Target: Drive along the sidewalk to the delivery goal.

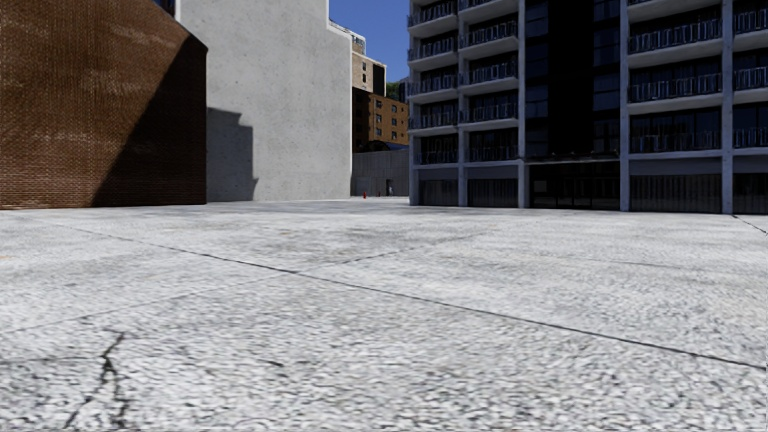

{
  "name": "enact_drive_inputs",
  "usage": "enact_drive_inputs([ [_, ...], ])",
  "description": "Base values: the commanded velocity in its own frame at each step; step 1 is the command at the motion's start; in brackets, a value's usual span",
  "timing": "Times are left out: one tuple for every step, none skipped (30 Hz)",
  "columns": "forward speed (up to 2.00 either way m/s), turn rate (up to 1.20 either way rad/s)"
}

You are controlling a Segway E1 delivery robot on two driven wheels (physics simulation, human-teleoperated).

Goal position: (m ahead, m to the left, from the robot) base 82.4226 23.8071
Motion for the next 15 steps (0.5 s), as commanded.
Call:
enact_drive_inputs([
  [2.0,0.0],
  [2.0,0.0],
  [2.0,0.0],
  [2.0,0.0],
  [2.0,0.0],
  [2.0,0.0],
  [2.0,0.0],
  [2.0,0.0],
  [2.0,0.0],
  [2.0,0.0],
  [2.0,0.0],
  [2.0,0.0],
  [2.0,0.0],
  [2.0,0.0],
  [2.0,0.0],
])
